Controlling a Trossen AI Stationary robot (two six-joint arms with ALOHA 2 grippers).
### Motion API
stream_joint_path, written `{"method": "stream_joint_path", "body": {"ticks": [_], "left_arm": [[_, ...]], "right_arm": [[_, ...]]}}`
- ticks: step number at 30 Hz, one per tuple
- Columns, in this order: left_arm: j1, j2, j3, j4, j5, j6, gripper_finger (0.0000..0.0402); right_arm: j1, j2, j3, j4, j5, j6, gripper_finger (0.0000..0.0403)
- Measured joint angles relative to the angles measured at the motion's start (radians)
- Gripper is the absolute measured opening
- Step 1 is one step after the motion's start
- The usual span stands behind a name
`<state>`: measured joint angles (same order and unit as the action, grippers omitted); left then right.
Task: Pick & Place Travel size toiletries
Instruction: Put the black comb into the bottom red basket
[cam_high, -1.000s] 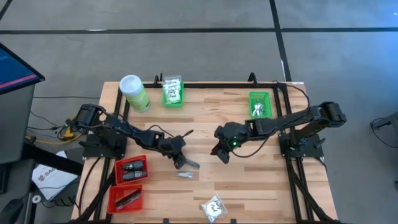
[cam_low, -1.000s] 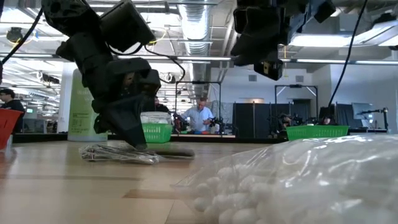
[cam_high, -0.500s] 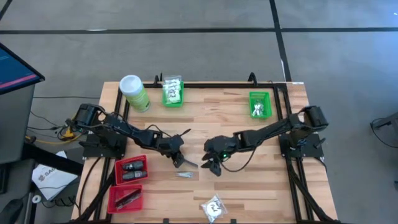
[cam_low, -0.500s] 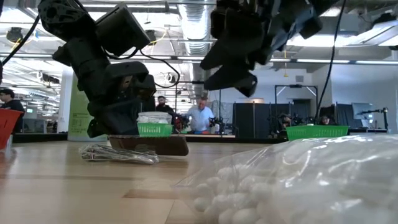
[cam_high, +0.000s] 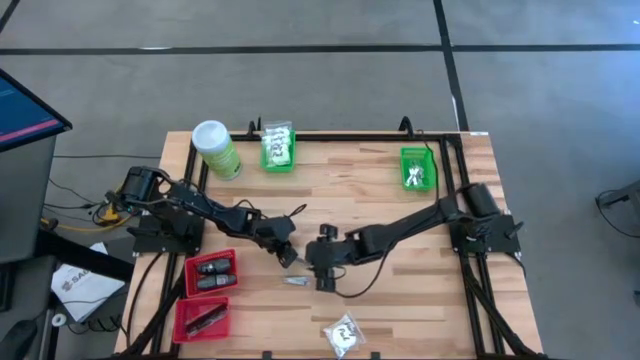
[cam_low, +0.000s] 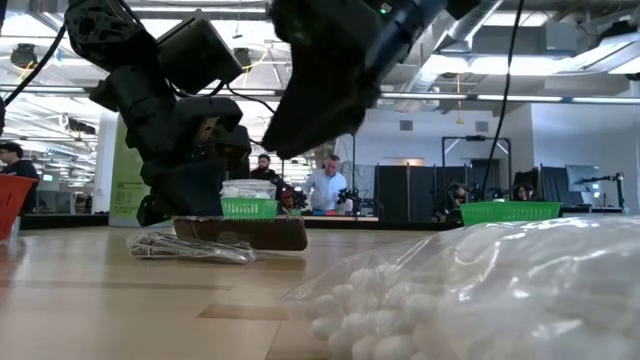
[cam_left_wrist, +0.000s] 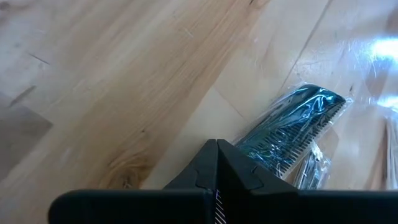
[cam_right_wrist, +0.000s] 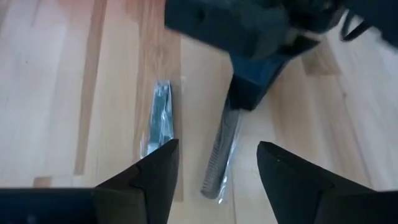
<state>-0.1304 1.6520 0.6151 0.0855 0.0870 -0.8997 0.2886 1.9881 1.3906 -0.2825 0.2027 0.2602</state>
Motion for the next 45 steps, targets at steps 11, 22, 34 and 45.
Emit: {"method": "stream_joint_path", "body": {"ticks": [11,22,34,45], "left_arm": [[0.022,0.002,-0.001,0.009,0.047,0.009,0.0],[0.052,0.002,-0.002,0.011,0.076,0.024,0.0],[0.053,0.006,-0.002,0.019,0.093,0.027,0.0],[0.053,0.006,-0.002,0.021,0.093,0.027,0.0]], "right_arm": [[-0.017,0.048,0.024,-0.047,-0.018,-0.031,0.0213],[-0.002,0.091,0.028,-0.016,-0.026,-0.058,0.0213],[-0.012,0.117,0.026,0.01,-0.02,-0.069,0.0213],[-0.035,0.128,0.023,0.001,-0.028,-0.069,0.0205]]}}
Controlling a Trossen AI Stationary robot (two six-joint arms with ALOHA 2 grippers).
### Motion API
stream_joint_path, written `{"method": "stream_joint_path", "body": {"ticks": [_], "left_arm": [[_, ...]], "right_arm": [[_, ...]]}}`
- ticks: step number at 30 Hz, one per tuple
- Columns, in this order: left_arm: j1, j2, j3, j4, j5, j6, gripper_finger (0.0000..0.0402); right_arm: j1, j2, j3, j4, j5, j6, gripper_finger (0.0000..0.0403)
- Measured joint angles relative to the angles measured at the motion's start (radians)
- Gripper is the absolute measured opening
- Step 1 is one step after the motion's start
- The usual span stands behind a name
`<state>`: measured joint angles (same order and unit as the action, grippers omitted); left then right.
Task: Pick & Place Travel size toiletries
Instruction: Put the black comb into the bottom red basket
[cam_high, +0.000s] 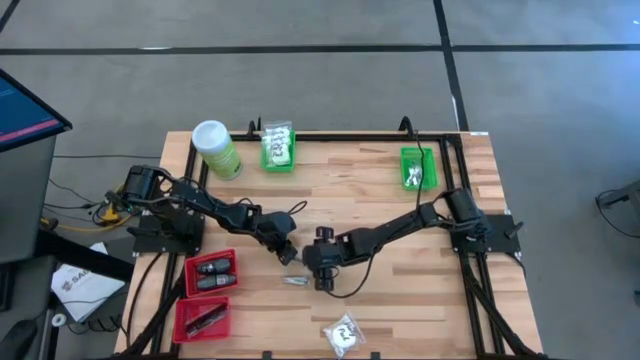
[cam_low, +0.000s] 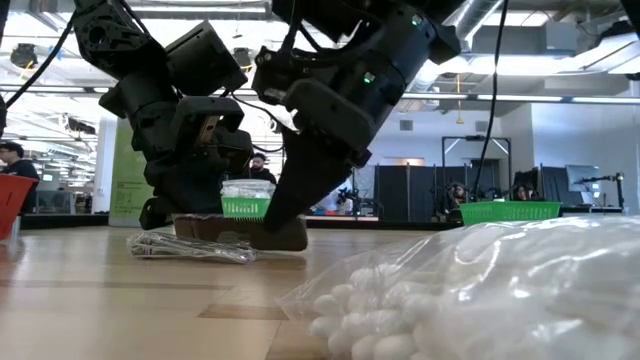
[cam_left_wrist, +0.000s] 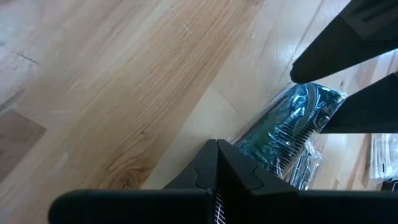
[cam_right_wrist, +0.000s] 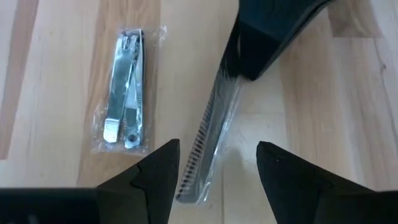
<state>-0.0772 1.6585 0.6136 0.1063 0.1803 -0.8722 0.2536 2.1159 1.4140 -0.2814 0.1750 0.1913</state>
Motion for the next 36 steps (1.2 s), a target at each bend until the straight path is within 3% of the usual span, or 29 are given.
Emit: {"method": "stream_joint_path", "body": {"ticks": [14,30,36], "left_arm": [[0.0,0.0,0.0,0.002,0.005,0.002,0.0],[0.0,0.0,0.0,0.005,0.004,0.006,0.0],[0.0,0.0,0.0,0.006,0.004,0.007,0.0]], "right_arm": [[-0.023,0.0,0.0,-0.001,-0.081,-0.016,0.0141],[-0.028,0.0,-0.048,0.03,-0.079,-0.008,0.0161],[-0.034,0.0,-0.048,0.014,-0.082,-0.008,0.0113]]}}
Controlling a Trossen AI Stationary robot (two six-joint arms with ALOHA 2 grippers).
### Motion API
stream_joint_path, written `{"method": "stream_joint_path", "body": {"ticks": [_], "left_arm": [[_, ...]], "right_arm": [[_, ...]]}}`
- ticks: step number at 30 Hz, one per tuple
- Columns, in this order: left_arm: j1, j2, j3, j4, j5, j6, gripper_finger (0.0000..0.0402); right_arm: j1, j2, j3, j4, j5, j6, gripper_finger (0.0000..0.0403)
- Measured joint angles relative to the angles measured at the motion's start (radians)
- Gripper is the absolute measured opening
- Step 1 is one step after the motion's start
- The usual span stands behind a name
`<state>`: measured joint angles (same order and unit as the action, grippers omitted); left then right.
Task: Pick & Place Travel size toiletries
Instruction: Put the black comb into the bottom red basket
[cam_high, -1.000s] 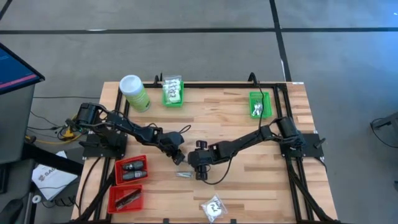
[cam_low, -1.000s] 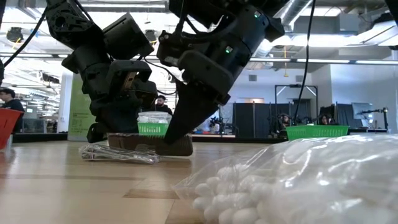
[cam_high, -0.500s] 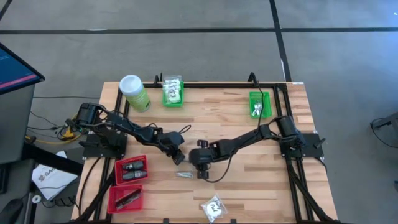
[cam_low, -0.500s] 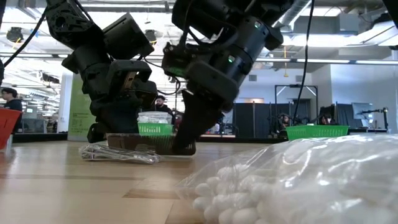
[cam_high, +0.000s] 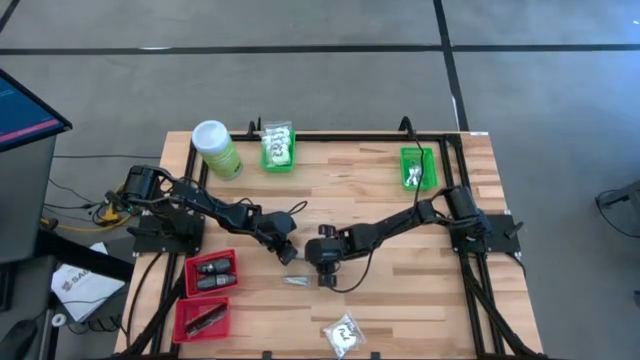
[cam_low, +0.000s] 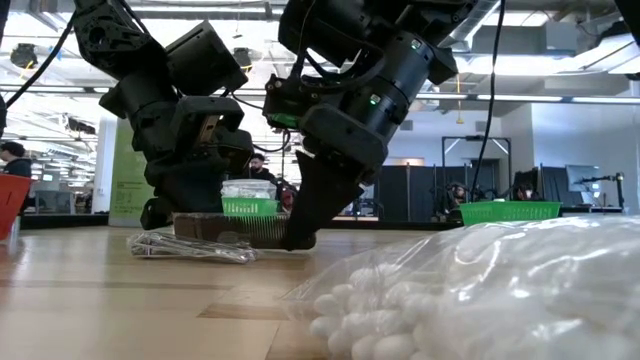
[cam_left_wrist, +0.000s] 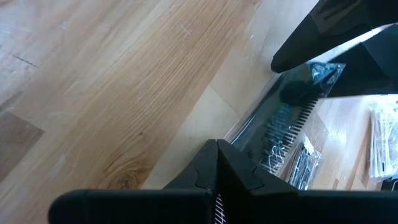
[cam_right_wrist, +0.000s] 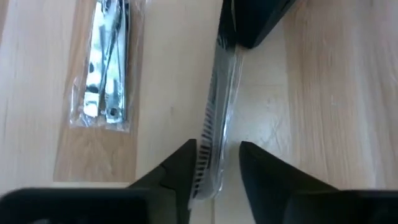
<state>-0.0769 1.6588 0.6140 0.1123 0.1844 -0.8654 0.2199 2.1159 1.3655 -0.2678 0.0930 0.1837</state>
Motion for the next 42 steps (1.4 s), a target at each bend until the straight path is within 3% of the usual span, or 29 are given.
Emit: {"method": "stream_joint_path", "body": {"ticks": [8,17,29,35,42], "left_arm": [[0.0,0.0,0.0,0.005,0.007,0.024,0.0],[0.041,-0.136,-0.001,0.006,-0.044,0.066,0.0],[0.133,-0.58,0.003,0.024,-0.235,0.083,0.0],[0.139,-0.752,-0.002,0.024,-0.287,0.105,0.0],[0.122,-0.802,0.0,0.047,-0.293,0.102,0.0]], "right_arm": [[-0.019,0.0,0.0,-0.016,-0.036,-0.007,0.001],[-0.024,-0.022,0.003,-0.155,-0.04,-0.006,0.0007],[-0.068,-0.12,0.126,-0.323,-0.043,-0.012,0.0003],[-0.16,-0.205,0.144,-0.322,-0.044,0.146,0.0003],[-0.256,-0.325,0.144,-0.184,-0.094,0.238,0.0002]]}}
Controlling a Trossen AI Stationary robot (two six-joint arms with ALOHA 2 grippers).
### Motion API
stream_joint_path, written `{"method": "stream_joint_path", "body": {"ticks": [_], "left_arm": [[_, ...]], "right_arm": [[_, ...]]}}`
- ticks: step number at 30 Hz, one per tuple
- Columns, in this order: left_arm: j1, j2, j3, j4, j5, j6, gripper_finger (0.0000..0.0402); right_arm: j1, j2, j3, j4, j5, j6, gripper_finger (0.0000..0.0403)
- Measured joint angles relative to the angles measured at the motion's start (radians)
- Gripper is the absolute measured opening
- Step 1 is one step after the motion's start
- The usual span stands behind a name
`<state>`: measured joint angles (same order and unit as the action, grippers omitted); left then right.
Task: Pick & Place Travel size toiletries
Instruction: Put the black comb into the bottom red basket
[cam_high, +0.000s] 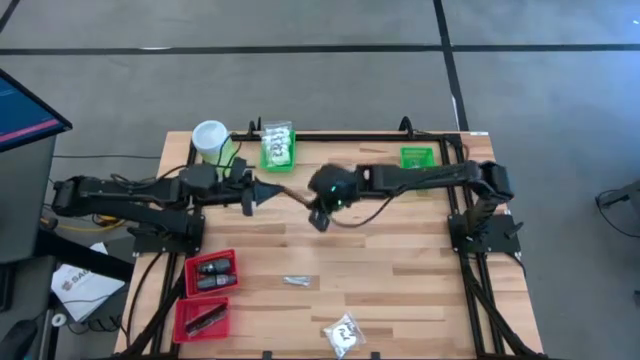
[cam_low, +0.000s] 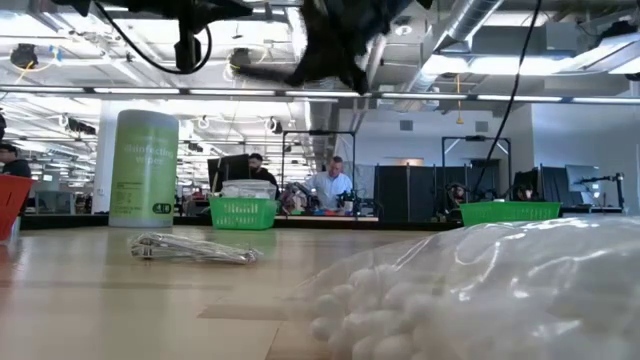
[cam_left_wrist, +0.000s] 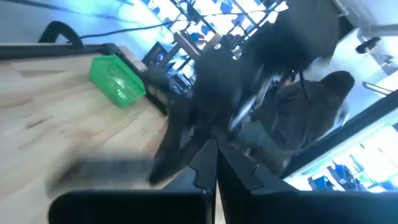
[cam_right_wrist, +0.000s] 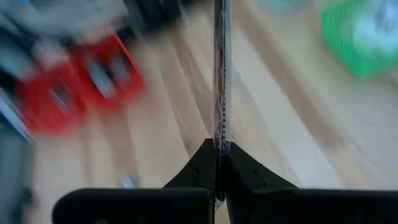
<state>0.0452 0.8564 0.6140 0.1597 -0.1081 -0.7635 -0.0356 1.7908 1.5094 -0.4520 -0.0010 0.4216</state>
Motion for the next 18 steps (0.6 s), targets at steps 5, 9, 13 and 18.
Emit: {"method": "stream_joint_path", "body": {"ticks": [5,9,13,18], "left_arm": [[-0.024,0.001,0.0,0.022,0.003,0.004,0.0],[-0.031,0.001,0.0,0.111,0.004,0.006,0.0002],[-0.031,0.001,0.0,0.266,0.029,0.04,0.0016],[-0.031,0.001,0.0,0.457,0.028,0.053,0.0062]], "right_arm": [[-0.033,-0.09,0.001,0.152,-0.024,0.074,0.0002],[-0.039,-0.147,0.001,0.257,-0.028,0.095,0.0002],[-0.029,-0.183,0.001,0.343,-0.029,0.113,0.0002],[-0.009,-0.211,0.001,0.42,-0.029,0.146,0.0002]]}}
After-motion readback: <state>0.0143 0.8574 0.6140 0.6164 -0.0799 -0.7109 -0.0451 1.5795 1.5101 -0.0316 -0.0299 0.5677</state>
